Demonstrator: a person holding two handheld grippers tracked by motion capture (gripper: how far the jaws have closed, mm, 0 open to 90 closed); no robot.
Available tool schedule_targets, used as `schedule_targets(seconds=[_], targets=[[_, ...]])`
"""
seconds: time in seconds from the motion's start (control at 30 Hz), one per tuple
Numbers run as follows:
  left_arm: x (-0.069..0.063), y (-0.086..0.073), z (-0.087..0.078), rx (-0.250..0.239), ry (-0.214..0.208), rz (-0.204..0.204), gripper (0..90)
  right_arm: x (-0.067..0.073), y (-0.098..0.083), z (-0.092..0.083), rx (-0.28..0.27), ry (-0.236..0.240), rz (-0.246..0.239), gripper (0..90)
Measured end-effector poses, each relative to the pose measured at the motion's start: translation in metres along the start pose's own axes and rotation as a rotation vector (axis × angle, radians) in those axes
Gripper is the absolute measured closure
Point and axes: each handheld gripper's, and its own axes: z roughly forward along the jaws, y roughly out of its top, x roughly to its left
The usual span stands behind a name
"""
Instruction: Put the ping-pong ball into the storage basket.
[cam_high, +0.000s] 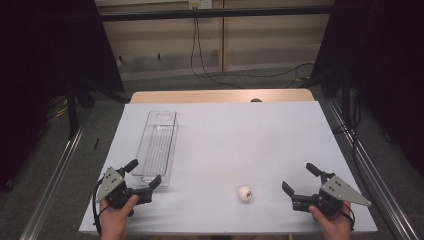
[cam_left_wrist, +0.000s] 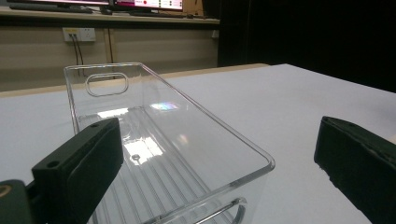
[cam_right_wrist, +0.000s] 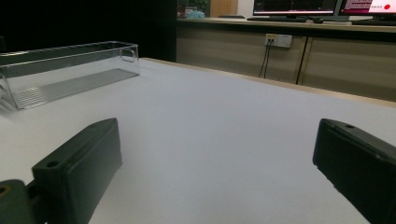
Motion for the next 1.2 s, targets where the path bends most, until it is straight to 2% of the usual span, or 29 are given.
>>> schedule_targets(seconds=[0.43,0.5,0.67,0.7,0.73,0.77,0.87,0.93,0.97,1.03,1.07,1.17,1.2], targets=[[0.000,0.002,0.001,-0.006,-0.012,-0.002,1.6,0.001,0.000,0.001,-0.001,0.003,0.007,0.9],[-0.001,0.002,0.002,-0.010,-0.010,-0.008,1.5,0.001,0.000,0.001,0.002,0.007,0.003,1.0],[-0.005,0.004,0.004,-0.010,-0.032,-0.015,1.6,0.001,0.000,0.002,-0.002,0.011,-0.001,1.5],[-0.008,0.006,0.006,-0.020,-0.033,-0.027,1.6,0.001,0.001,0.001,-0.002,0.016,-0.005,1.5],[-0.008,0.006,0.006,-0.020,-0.033,-0.027,1.6,0.001,0.001,0.001,-0.003,0.015,-0.002,1.5],[-0.008,0.007,0.006,-0.013,-0.038,-0.009,1.6,0.001,0.001,0.002,-0.004,0.013,0.000,1.5],[-0.009,0.008,0.008,-0.014,-0.038,-0.011,1.5,0.001,0.001,0.002,-0.002,0.014,0.000,1.5],[-0.010,0.009,0.008,-0.004,-0.057,0.001,1.5,0.001,0.001,0.002,0.003,0.016,0.002,1.5],[-0.012,0.009,0.010,-0.021,-0.052,-0.022,1.5,0.001,0.001,0.002,0.003,0.014,0.004,1.5],[-0.013,0.010,0.011,-0.012,-0.058,-0.009,1.5,0.000,0.001,0.002,0.003,0.017,0.002,1.5],[-0.015,0.011,0.012,-0.014,-0.061,-0.018,1.5,0.000,0.001,0.002,0.002,0.012,0.000,1.5],[-0.016,0.012,0.014,-0.003,-0.066,-0.004,1.5,0.000,0.002,0.002,0.000,0.013,-0.002,1.5],[-0.018,0.012,0.014,-0.008,-0.064,-0.013,1.5,0.000,0.002,0.002,0.000,0.013,0.000,1.5]])
